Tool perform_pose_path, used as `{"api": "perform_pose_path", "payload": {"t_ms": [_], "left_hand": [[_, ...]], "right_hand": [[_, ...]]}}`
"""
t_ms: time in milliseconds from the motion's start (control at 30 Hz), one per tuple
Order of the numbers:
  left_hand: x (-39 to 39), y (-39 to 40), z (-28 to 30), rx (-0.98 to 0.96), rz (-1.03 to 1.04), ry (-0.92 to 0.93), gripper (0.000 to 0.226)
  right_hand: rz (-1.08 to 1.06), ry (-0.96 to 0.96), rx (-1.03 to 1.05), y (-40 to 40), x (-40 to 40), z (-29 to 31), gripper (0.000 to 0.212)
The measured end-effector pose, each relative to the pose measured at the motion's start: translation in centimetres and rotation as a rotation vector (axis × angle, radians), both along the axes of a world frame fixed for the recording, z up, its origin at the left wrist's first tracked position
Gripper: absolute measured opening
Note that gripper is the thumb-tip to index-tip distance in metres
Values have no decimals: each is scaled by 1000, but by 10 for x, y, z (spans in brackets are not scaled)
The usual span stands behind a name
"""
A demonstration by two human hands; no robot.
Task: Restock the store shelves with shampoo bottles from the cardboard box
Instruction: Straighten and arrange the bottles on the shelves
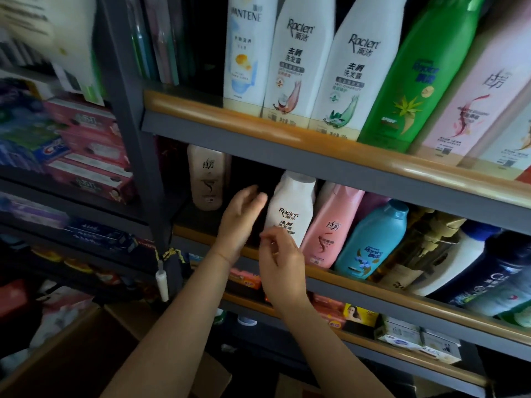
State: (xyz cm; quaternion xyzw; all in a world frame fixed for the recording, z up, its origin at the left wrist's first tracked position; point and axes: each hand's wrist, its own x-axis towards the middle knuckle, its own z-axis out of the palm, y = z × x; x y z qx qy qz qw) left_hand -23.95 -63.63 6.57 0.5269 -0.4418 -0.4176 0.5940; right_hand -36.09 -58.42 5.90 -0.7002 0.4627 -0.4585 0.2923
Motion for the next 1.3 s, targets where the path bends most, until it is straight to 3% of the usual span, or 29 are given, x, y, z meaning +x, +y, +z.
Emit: {"api": "perform_pose_path", "payload": {"t_ms": [67, 133, 233, 300, 433, 567, 700, 767, 1067, 1200, 1300], "left_hand": [[18, 9, -6, -68, 363, 102, 21], [40, 9, -13, -81, 530, 195, 21], [65, -6, -12, 8, 399, 136, 82], [75, -19, -6, 83, 301, 142, 97], [100, -44, 0, 78, 223, 156, 91], [116, -61, -11, 97, 144, 167, 100], [119, -70, -14, 68, 116, 174, 69], [120, -71, -13, 81, 88, 178, 63], [110, -49, -6, 114, 21, 109, 96], [98, -33, -8, 108, -34, 133, 91], [90, -24, -9, 103, -93, 120, 99]], "right_hand": [[87, -63, 89, -7, 20, 4, 15], [157, -158, 218, -18, 46, 8, 23], [203, -286, 399, -42, 84, 14, 54], [174, -296, 469, -63, 105, 15, 71], [107, -239, 503, -102, 129, 11, 89], [79, -221, 545, -127, 141, 7, 85], [101, -183, 586, -134, 146, 6, 83], [99, -163, 582, -135, 145, 5, 85], [147, -135, 565, -106, 114, 8, 78], [97, -103, 568, -80, 99, 13, 72], [64, -96, 573, -63, 90, 17, 71]]}}
